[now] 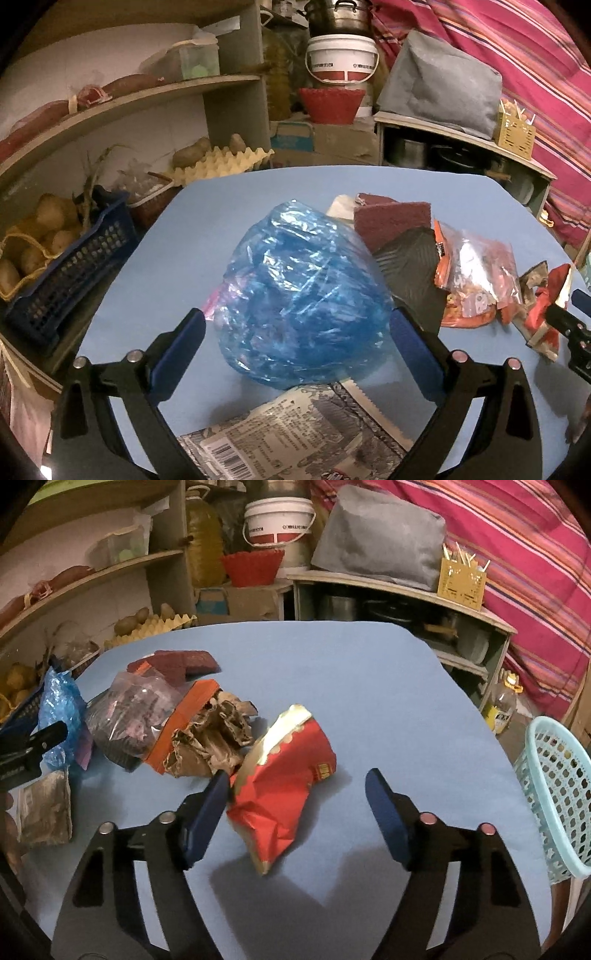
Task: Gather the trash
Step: 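Reach to the blue plastic bag with the left tool while the right tool grasps the red-gold wrapper, then carry both held items to the blue basket and open both tools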
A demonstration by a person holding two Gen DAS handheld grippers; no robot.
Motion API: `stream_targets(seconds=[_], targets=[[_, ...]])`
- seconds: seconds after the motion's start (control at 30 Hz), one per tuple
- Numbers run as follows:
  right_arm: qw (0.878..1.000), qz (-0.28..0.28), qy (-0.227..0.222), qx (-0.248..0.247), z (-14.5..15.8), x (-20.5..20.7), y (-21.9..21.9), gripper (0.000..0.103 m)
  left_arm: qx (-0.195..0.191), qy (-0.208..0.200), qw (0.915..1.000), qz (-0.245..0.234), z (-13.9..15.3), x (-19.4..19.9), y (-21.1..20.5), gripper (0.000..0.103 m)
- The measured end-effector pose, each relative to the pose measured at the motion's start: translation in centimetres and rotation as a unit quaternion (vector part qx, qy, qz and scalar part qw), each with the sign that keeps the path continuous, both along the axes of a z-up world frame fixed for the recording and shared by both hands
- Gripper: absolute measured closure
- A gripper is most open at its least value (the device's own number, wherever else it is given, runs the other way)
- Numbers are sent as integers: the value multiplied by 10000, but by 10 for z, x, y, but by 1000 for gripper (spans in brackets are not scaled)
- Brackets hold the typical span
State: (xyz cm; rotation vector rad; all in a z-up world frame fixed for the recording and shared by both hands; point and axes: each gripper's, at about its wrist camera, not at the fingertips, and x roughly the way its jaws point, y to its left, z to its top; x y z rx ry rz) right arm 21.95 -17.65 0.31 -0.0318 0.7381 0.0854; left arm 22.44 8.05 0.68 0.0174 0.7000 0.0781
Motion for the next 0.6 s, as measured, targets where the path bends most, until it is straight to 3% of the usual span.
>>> stream_targets(seconds=[0.07,0.3,0.43,0.6], targets=[[10000,16,50,-55,-1,4,2,40,-100,105,9999,-27,-3,2,1,29],[9997,172,159,81,0,8,2,71,-374,294,9989,1,-8,4,7,61],[9996,227,142,127,3,5,-4,74,-508,253,9984,3,-5,-1,11,75],[9994,131,-28,315,13,-3,-27,75,-662,120,9976,180,6,-8,15,80]])
